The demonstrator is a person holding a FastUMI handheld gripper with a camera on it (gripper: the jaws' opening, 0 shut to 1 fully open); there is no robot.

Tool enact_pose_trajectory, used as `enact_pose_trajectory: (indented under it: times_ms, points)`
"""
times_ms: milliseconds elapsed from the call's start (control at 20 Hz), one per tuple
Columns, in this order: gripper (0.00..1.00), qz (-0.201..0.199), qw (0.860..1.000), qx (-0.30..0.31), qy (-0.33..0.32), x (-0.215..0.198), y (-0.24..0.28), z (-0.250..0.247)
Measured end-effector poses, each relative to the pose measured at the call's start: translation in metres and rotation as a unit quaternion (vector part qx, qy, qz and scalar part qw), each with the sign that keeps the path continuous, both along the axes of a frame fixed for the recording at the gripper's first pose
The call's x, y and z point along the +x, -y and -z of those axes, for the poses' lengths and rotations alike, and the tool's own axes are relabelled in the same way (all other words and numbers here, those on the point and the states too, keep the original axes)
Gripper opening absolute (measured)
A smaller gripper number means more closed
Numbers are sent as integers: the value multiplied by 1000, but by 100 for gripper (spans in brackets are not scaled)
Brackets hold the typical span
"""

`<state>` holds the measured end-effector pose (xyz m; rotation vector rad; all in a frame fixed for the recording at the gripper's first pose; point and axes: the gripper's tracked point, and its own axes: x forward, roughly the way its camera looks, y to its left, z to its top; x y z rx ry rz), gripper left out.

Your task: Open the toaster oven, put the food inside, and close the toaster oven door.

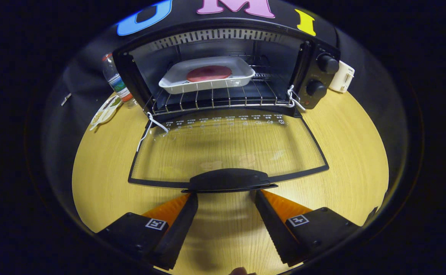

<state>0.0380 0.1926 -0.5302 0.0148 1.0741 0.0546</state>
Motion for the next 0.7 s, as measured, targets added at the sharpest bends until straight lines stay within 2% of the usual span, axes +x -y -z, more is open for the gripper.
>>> enact_pose_trajectory:
  times_ms: [300,700]
  points:
    - [99,3,999,21,30,-1,0,-25]
    - [99,9,990,54,127,22,-2,-105]
